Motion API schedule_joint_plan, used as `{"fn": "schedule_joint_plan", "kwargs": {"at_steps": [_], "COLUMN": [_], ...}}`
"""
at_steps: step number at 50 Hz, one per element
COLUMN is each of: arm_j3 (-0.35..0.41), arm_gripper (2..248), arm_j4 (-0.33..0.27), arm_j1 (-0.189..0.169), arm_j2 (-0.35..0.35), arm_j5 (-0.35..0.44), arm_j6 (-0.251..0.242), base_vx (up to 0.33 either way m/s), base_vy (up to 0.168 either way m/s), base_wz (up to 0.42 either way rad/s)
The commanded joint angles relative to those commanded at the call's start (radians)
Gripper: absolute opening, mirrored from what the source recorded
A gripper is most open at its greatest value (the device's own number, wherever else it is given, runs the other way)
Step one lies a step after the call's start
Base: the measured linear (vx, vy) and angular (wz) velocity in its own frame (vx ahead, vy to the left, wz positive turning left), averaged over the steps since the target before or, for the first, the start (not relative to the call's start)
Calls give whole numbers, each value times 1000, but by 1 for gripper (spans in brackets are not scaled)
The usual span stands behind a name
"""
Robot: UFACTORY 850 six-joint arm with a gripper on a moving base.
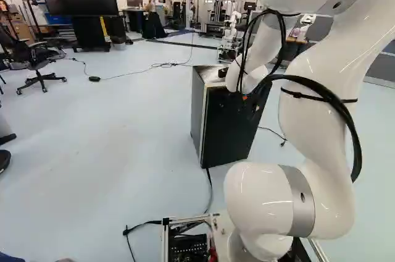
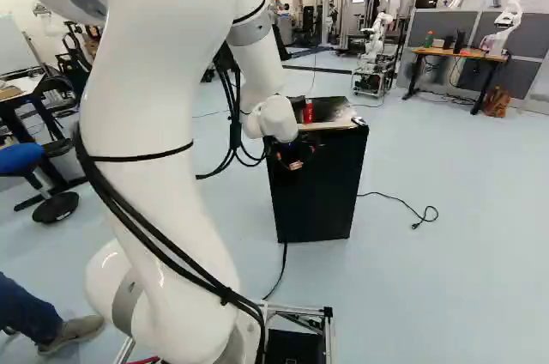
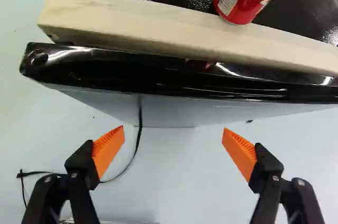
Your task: Grab a drink from the fridge
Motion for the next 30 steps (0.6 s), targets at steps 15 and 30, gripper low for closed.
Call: {"fn": "schedule_joint_plan", "kwargs": {"at_steps": [15,30], "arm_j3": [-5,-21], "arm_gripper": [247,247], "arm_j4": [0,0], "arm_j1": [1,4], "arm_j2": [-4,-17], "arm_j5": [2,2], "arm_j6": [0,0], "base_vx": [0,0], "base_vy": [0,0], "base_wz": [0,0]}}
